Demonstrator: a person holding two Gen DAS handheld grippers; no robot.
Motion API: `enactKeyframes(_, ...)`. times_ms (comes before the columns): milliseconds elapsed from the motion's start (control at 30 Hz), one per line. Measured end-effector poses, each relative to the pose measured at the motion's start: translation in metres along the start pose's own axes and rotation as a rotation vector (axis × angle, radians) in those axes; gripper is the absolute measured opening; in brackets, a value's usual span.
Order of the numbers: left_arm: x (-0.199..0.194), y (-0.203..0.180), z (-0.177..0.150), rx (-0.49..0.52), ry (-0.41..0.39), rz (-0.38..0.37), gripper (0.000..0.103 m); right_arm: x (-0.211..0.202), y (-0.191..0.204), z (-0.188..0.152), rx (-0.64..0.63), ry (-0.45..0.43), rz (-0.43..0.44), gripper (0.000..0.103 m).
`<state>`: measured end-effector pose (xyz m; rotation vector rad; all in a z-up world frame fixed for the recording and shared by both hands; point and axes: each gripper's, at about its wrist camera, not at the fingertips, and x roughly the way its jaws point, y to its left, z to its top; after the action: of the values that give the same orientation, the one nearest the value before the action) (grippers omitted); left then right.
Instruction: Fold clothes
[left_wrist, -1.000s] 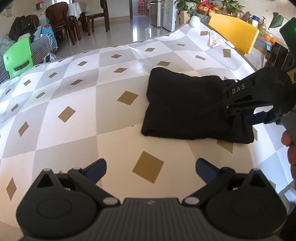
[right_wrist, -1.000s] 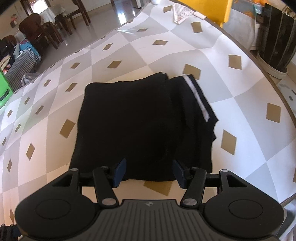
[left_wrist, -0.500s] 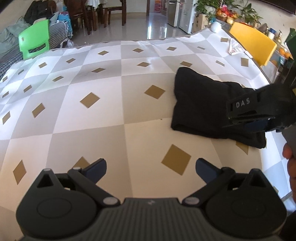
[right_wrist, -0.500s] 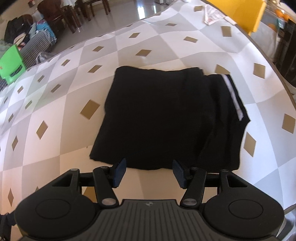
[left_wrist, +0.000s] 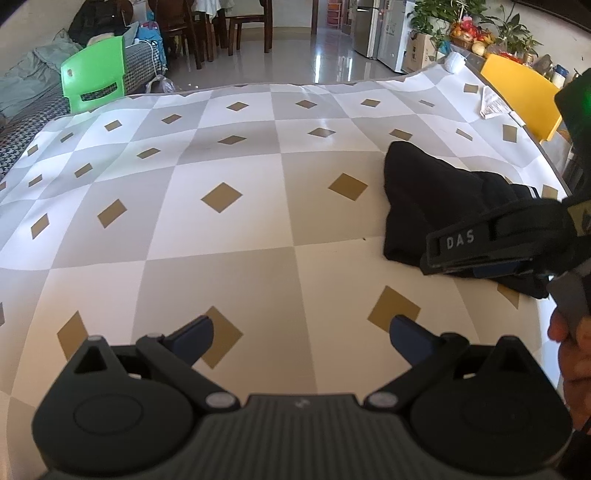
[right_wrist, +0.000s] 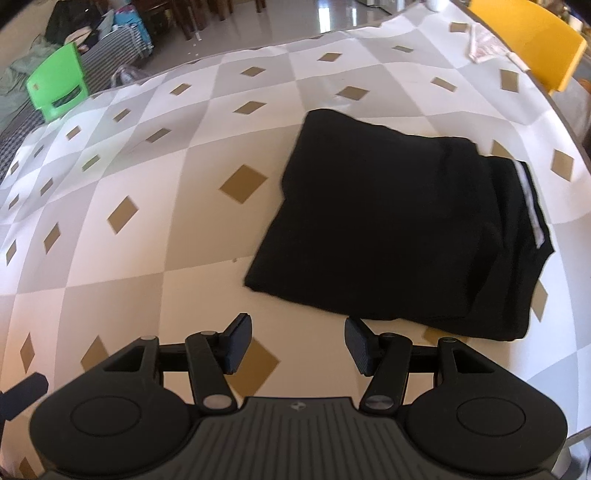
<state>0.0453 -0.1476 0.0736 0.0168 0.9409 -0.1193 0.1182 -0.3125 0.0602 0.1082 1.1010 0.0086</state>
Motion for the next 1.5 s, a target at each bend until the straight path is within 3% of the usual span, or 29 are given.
enactKeyframes(600,-0.008,0.032,-0.008,-0.041,-0.026,0.035,0.098,0.011,0.05,-0.005,-0.093,0.029,0.034,0.055)
enactKeyframes(1000,-0.005,0.062,-0.015,-0.081,0.015,0.08,0.103,0.025,0.093,-0.012,-0.177,0.07,0.067,0.055)
enactKeyframes(1500,-0.007,0.158,-0.021,-0.138,0.089,0.21,0.103,0.05,0.128,-0.021,-0.194,0.119,0.136,0.055)
